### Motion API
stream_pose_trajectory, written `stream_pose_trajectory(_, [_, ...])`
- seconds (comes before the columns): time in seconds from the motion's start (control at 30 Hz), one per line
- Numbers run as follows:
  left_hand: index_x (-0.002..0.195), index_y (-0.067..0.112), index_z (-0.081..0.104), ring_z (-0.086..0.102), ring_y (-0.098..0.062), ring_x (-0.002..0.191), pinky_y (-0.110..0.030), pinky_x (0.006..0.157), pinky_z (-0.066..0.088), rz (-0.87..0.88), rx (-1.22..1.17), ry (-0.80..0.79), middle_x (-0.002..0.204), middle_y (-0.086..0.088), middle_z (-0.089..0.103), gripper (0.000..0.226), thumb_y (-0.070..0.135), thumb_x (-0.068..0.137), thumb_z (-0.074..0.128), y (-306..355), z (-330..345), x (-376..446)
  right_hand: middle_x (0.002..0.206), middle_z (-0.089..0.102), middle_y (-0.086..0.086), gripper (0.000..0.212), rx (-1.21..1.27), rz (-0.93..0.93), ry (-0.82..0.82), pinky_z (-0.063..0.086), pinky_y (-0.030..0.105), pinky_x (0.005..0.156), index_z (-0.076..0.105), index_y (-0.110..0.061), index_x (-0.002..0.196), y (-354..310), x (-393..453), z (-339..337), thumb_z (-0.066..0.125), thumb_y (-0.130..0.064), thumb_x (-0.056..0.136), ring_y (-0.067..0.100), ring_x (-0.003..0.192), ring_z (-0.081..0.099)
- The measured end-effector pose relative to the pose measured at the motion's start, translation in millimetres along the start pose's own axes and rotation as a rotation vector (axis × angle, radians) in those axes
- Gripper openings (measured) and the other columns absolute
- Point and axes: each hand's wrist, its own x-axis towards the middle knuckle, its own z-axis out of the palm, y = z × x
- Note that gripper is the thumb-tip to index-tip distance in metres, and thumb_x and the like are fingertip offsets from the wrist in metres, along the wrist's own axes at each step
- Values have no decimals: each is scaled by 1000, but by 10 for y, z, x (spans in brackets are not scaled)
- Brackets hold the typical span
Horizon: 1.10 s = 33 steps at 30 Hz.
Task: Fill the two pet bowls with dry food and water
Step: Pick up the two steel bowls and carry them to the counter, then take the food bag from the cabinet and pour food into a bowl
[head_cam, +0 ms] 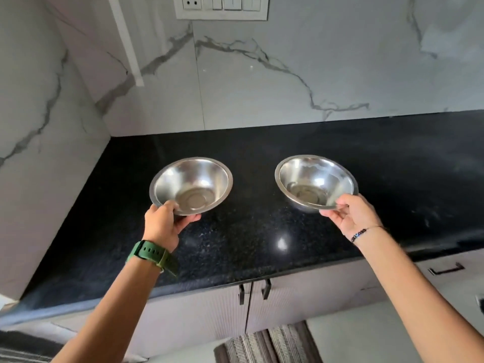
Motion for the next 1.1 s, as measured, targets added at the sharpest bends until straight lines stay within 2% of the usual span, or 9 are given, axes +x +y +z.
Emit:
stream_pose_trajectory(0.13, [130, 1, 36, 61, -37, 75, -20, 38, 51, -1, -6, 66, 122, -26, 50, 39, -5, 91, 39, -9, 214, 266, 108, 56, 20, 46, -3, 49, -11, 57, 30, 46, 46, -5, 130, -56, 510, 126, 40, 10, 87, 25, 79, 60])
stream_pose_trajectory(0.23, [129, 4, 37, 62, -36, 78, -21, 39, 52, 12, -19, 121, 129, -25, 49, 38, -3, 92, 40, -48, 357, 439, 98, 57, 19, 45, -33, 73, -39, 57, 30, 45, 47, -5, 128, -77, 836, 192, 40, 11, 86, 26, 80, 60])
stream_pose_trajectory(0.4, [131, 2, 37, 62, -31, 73, -24, 41, 54, 29, -67, 195, 122, -22, 52, 41, -3, 92, 44, -124, 616, 675, 106, 56, 20, 44, -82, 102, -98, 59, 32, 50, 47, -5, 127, -175, 1299, 222, 40, 11, 87, 26, 81, 61])
stream_pose_trajectory(0.53, [117, 6, 40, 63, -29, 76, -28, 44, 57, 44, -77, 233, 114, -18, 52, 28, -3, 91, 45, -142, 832, 795, 115, 54, 22, 43, -105, 115, -101, 59, 31, 51, 47, -7, 124, -256, 1579, 249, 39, 12, 87, 26, 83, 61])
stream_pose_trajectory(0.73, [126, 4, 39, 62, -35, 88, -28, 43, 56, 35, -55, 297, 116, -17, 51, 36, -4, 91, 44, -190, 922, 967, 115, 54, 21, 47, -168, 113, -160, 60, 32, 54, 46, -6, 128, -280, 1818, 287, 39, 12, 85, 27, 85, 62])
stream_pose_trajectory(0.93, [120, 8, 42, 63, -30, 76, -25, 41, 55, 17, -38, 306, 112, -16, 54, 28, 5, 93, 46, -174, 909, 1046, 105, 58, 18, 41, -224, 125, -135, 60, 33, 59, 47, -7, 126, -289, 1861, 339, 44, 7, 88, 26, 83, 62])
stream_pose_trajectory(1.0, [116, 9, 44, 64, -25, 67, -22, 37, 51, 22, 46, 337, 108, -14, 56, 25, 17, 93, 49, -141, 877, 1040, 97, 59, 16, 36, -373, 92, -99, 59, 34, 63, 47, -5, 125, -295, 1833, 361, 51, -3, 90, 26, 83, 62])
stream_pose_trajectory(1.07, [111, 8, 47, 63, -21, 57, -23, 40, 50, 73, 285, 450, 112, -16, 56, 32, 32, 90, 51, -98, 835, 1032, 118, 52, 19, 52, -753, -62, -9, 56, 42, 77, 41, -4, 133, -315, 1848, 360, 60, -19, 86, 31, 101, 59])
stream_pose_trajectory(1.1, [117, 7, 48, 63, -26, 66, -30, 51, 55, 106, 437, 512, 122, -18, 51, 43, 37, 87, 51, -67, 811, 1028, 133, 43, 20, 64, -939, -153, 27, 50, 46, 90, 35, -5, 139, -349, 1834, 371, 62, -25, 84, 35, 115, 52])
